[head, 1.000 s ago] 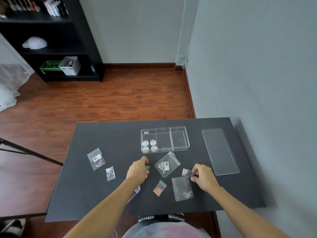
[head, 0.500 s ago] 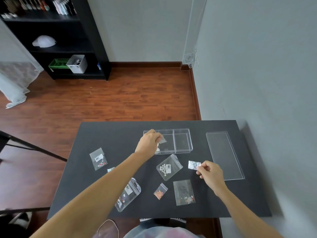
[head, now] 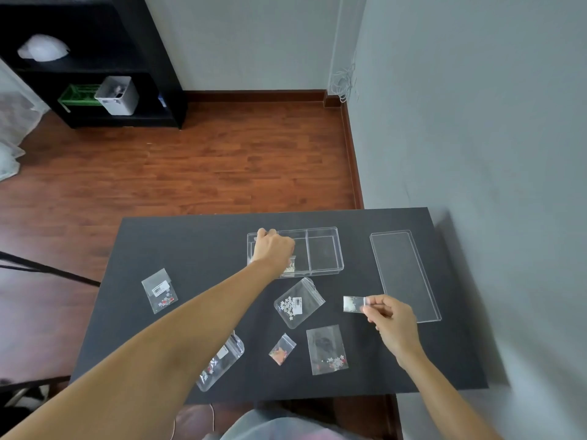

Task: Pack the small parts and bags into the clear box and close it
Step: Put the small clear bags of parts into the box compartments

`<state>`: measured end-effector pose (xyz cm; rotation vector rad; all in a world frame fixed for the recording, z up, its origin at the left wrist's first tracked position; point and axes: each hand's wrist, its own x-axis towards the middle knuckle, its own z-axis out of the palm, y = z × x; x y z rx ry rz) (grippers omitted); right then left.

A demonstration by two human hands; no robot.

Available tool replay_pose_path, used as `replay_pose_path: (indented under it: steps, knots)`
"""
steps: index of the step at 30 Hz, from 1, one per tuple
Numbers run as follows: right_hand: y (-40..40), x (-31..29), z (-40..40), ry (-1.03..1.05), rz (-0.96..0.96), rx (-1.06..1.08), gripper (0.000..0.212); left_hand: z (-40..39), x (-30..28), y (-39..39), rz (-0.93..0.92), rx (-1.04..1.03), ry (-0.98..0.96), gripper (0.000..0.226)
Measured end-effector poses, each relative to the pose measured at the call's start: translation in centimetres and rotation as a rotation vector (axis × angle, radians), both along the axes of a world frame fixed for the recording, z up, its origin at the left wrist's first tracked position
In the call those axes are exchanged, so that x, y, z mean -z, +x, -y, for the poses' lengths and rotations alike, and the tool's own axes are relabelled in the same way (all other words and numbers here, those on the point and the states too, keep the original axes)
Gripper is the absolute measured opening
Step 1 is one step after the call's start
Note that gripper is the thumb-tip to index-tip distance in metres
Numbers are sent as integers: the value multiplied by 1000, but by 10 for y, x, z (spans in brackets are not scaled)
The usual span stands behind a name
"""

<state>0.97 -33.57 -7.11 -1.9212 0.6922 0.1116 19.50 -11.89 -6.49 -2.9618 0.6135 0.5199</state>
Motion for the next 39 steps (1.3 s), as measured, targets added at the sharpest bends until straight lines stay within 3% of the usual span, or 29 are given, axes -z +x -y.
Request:
replay_pose_path:
  steps: [4, 8, 14, 20, 29, 39]
  knots:
    - [3, -1, -4, -34, 4, -33, 13, 4, 3, -6, 53, 16, 86, 27]
    - [15, -9, -10, -70, 17, -62, 8, 4, 3, -10, 101, 8, 61, 23]
    - [46, -30, -23, -145, 115, -188, 12, -11, -14, -23, 206, -83, -192, 37]
    - [89, -51, -50, -258, 213, -327, 10, -75, -22, -54, 251, -268, -440, 27]
    - [142, -44, -83, -511, 192, -584, 15, -195, 1, -105, 95, -623, -330, 33]
    - [157, -22, -101, -889, 39, -895, 17, -215, 27, -121, -73, -592, -354, 48]
